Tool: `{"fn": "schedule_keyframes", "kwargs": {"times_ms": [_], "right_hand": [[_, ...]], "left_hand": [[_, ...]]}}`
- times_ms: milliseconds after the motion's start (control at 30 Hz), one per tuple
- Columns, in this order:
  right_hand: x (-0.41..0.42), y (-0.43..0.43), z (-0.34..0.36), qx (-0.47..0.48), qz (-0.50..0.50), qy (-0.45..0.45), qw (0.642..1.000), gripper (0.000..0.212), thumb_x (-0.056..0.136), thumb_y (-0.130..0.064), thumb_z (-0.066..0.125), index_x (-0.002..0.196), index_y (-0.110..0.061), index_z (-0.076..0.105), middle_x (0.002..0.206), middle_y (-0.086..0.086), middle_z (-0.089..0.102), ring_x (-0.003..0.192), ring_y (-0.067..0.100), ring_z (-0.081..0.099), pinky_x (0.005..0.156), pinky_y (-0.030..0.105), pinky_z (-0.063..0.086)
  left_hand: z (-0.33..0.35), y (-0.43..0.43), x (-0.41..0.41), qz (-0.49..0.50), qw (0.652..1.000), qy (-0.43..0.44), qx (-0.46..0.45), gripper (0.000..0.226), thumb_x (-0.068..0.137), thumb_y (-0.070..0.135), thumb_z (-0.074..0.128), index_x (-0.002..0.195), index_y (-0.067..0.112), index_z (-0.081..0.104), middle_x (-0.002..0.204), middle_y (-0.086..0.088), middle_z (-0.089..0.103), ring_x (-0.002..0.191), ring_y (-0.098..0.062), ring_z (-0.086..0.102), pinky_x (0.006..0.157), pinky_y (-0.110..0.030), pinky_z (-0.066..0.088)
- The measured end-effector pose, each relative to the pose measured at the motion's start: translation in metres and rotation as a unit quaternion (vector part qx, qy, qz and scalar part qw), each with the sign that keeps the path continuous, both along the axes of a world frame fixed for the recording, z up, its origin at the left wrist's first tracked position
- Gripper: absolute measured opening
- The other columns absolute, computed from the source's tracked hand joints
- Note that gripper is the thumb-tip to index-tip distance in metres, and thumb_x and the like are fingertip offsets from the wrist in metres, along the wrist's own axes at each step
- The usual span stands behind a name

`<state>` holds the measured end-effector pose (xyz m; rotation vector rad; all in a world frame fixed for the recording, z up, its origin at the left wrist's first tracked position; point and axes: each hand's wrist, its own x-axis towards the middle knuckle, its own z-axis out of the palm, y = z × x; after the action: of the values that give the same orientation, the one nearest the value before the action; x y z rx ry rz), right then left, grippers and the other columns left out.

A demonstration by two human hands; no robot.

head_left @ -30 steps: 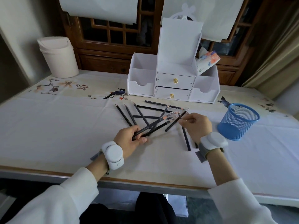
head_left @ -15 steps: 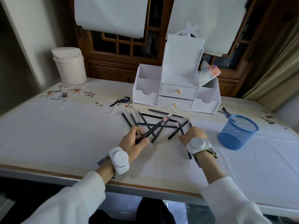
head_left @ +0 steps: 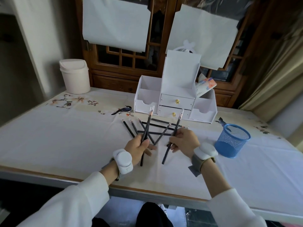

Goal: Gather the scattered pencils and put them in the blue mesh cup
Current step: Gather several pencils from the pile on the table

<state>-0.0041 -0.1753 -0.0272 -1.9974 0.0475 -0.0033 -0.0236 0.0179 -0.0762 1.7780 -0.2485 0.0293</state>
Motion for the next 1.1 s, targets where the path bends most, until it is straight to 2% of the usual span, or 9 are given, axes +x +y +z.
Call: {"fn": "schedule_keyframes", "kwargs": {"times_ms": [100,200,267,367,433,533,667,967,1100], "right_hand": [[-0.005,0.009,0.005,0.003,0.035,-0.025,0.999,0.008,0.079,-0.008,0.066,0.078,-0.010,0.059,0.063,0.004,0.069,0.050,0.015,0.063,0.047,0.026,0.053],[-0.009,0.014,0.006,-0.023,0.034,-0.059,0.997,0.012,0.079,-0.021,0.071,0.075,-0.016,0.061,0.067,-0.001,0.070,0.061,0.013,0.064,0.053,0.022,0.050],[-0.010,0.015,0.006,-0.011,0.022,-0.071,0.997,0.013,0.079,-0.024,0.072,0.073,-0.016,0.062,0.065,-0.004,0.068,0.058,0.007,0.060,0.053,0.017,0.048],[-0.012,0.013,0.008,-0.027,0.023,-0.089,0.995,0.012,0.082,-0.022,0.068,0.075,-0.014,0.064,0.060,-0.006,0.059,0.050,0.002,0.050,0.044,0.007,0.039],[-0.014,0.010,0.010,-0.027,0.032,-0.087,0.995,0.011,0.086,-0.022,0.063,0.078,-0.014,0.062,0.068,-0.002,0.063,0.061,0.010,0.056,0.053,0.011,0.044],[-0.019,0.006,0.012,0.066,0.049,-0.075,0.994,0.005,0.089,-0.017,0.056,0.085,-0.014,0.054,0.079,0.010,0.067,0.070,0.025,0.061,0.067,0.031,0.052],[-0.024,0.006,0.019,0.228,0.063,-0.071,0.969,0.007,0.089,-0.008,0.050,0.095,-0.012,0.049,0.085,0.006,0.072,0.066,0.024,0.063,0.056,0.031,0.050],[-0.026,0.008,0.009,0.168,0.105,-0.072,0.977,0.018,0.097,-0.012,0.043,0.090,-0.019,0.058,0.087,-0.003,0.073,0.086,0.021,0.068,0.059,0.017,0.053],[-0.027,0.011,0.001,0.169,0.109,-0.022,0.979,0.016,0.096,-0.013,0.045,0.088,-0.019,0.057,0.087,-0.003,0.072,0.053,0.007,0.063,0.036,0.022,0.042]], "left_hand": [[0.008,-0.012,-0.004,-0.036,0.998,0.006,-0.043,0.016,0.098,0.014,0.040,0.084,0.018,0.046,0.086,0.002,0.072,0.063,-0.012,0.071,0.056,-0.018,0.053],[0.012,-0.024,-0.008,-0.058,0.997,0.002,-0.052,0.014,0.098,0.012,0.041,0.088,0.021,0.047,0.089,0.001,0.069,0.086,-0.036,0.070,0.071,-0.047,0.059],[0.014,-0.032,-0.010,-0.066,0.996,-0.003,-0.053,0.014,0.097,0.012,0.042,0.093,0.024,0.047,0.083,0.005,0.071,0.083,-0.041,0.068,0.067,-0.050,0.059],[0.017,-0.041,-0.010,-0.065,0.998,-0.011,-0.020,0.015,0.096,0.015,0.042,0.095,0.030,0.046,0.072,0.006,0.072,0.050,-0.021,0.062,0.053,-0.039,0.052],[0.018,-0.048,-0.009,-0.061,0.998,-0.012,-0.010,0.021,0.095,0.011,0.041,0.097,0.031,0.049,0.064,0.004,0.067,0.043,-0.011,0.056,0.053,-0.038,0.046],[0.022,-0.060,-0.010,-0.064,0.998,-0.015,-0.014,0.022,0.095,0.001,0.038,0.110,0.010,0.051,0.066,0.004,0.056,0.045,-0.004,0.051,0.051,-0.027,0.042],[0.027,-0.070,-0.013,-0.094,0.995,-0.009,-0.031,0.018,0.095,-0.005,0.035,0.105,0.006,0.045,0.070,-0.002,0.050,0.046,0.002,0.052,0.047,-0.013,0.043],[0.015,-0.073,-0.015,-0.111,0.994,0.001,0.021,0.015,0.095,-0.001,0.041,0.093,0.010,0.050,0.072,0.002,0.062,0.063,-0.002,0.063,0.067,-0.018,0.053],[0.017,-0.078,-0.013,-0.096,0.994,0.015,0.053,0.013,0.096,-0.002,0.040,0.096,0.008,0.049,0.071,0.006,0.052,0.065,0.000,0.054,0.056,-0.002,0.046]]}}
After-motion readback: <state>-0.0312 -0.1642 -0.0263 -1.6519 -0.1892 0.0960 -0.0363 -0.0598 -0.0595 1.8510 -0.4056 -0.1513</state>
